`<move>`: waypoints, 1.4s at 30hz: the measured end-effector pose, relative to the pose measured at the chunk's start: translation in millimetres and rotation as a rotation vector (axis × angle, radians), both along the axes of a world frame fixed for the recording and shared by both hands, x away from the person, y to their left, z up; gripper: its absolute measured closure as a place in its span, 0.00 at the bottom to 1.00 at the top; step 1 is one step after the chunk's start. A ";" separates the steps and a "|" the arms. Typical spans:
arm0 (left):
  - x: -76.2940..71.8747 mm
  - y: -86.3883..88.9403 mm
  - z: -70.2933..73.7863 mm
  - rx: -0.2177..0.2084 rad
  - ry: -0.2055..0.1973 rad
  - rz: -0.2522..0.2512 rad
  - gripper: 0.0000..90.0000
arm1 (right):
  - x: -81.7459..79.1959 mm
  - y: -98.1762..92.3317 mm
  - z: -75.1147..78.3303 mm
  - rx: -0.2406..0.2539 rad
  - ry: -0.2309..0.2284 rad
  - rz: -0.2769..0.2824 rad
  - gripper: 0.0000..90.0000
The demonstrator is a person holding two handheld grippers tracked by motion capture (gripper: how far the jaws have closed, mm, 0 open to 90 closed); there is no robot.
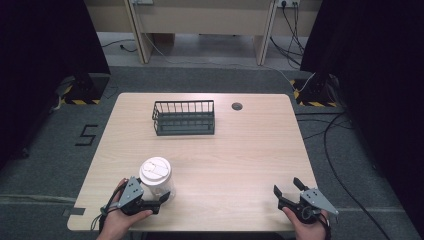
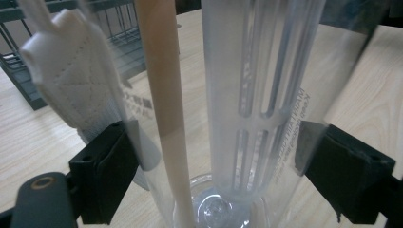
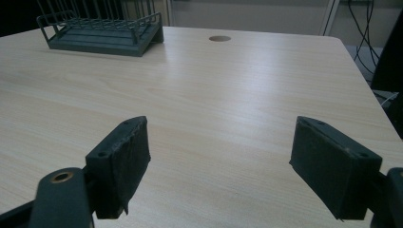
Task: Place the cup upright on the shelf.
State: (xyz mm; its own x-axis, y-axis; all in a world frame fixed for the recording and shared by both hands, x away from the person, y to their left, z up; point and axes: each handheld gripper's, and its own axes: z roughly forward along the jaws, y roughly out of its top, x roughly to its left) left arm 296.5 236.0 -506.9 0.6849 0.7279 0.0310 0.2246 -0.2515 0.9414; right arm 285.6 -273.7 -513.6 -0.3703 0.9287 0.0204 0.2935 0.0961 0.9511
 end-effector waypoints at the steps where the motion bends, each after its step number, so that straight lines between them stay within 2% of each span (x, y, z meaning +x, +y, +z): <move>1: 1.3 -0.9 -0.3 -0.001 0.001 0.000 0.16 | 0.1 0.0 0.0 0.001 0.001 -0.001 0.24; 8: 1.5 -0.6 -1.5 -0.019 -0.012 -0.003 0.19 | 0.4 -0.4 0.1 -0.001 0.002 0.000 0.24; 9: 1.5 0.0 -1.8 -0.031 -0.007 -0.002 0.19 | 0.5 -0.5 0.0 -0.001 0.002 0.000 0.24; 17: 0.4 -0.4 0.0 -0.011 -0.013 -0.003 0.20 | 0.9 -1.0 0.0 0.006 0.004 0.000 0.24; 23: 0.7 0.3 2.4 -0.023 -0.011 0.006 0.20 | 0.6 -1.2 -0.1 0.007 0.001 0.000 0.24; 42: 6.6 -3.9 15.9 -0.005 -0.034 0.006 0.20 | 0.7 -1.7 -0.1 0.010 -0.001 -0.004 0.25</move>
State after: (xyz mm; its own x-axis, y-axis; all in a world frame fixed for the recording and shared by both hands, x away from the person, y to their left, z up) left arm 303.1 232.2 -491.0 0.6794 0.7320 0.0510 0.1936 -0.2458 0.9498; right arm 286.3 -275.4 -513.7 -0.3668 0.9298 0.0292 0.2932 0.0858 0.9522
